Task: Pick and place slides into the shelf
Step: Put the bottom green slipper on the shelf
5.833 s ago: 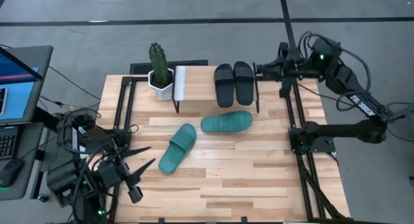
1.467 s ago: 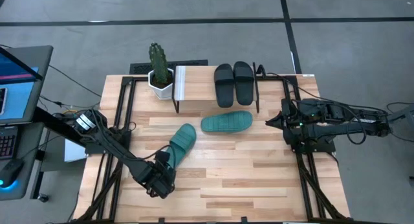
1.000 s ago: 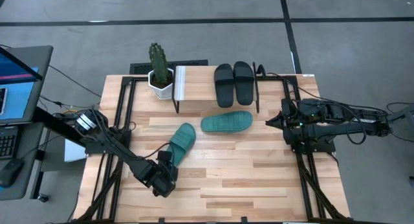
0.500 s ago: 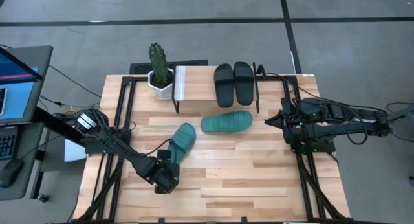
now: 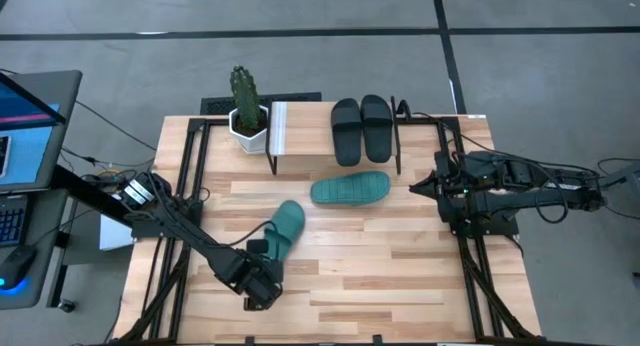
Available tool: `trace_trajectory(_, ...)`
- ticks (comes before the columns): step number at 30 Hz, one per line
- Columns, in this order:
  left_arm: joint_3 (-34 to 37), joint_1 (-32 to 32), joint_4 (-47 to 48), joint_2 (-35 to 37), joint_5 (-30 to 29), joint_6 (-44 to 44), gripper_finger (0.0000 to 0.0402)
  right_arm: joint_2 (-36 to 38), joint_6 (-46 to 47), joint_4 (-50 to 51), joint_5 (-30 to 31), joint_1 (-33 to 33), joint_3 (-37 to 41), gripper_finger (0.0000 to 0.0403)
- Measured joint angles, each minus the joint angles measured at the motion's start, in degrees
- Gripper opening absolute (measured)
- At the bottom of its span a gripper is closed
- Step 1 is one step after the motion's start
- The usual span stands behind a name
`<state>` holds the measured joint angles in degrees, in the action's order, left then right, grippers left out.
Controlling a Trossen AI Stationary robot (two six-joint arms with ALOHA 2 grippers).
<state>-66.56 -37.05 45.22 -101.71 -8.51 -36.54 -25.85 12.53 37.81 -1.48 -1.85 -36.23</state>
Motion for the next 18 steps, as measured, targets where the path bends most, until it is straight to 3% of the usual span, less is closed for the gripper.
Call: trace_trajectory(18,-5.7,-3.6,3.2,0.2,-11.9,-2.4,0.0002,0.0,8.1,8.3,1.6,-0.1,0.0,0.0000)
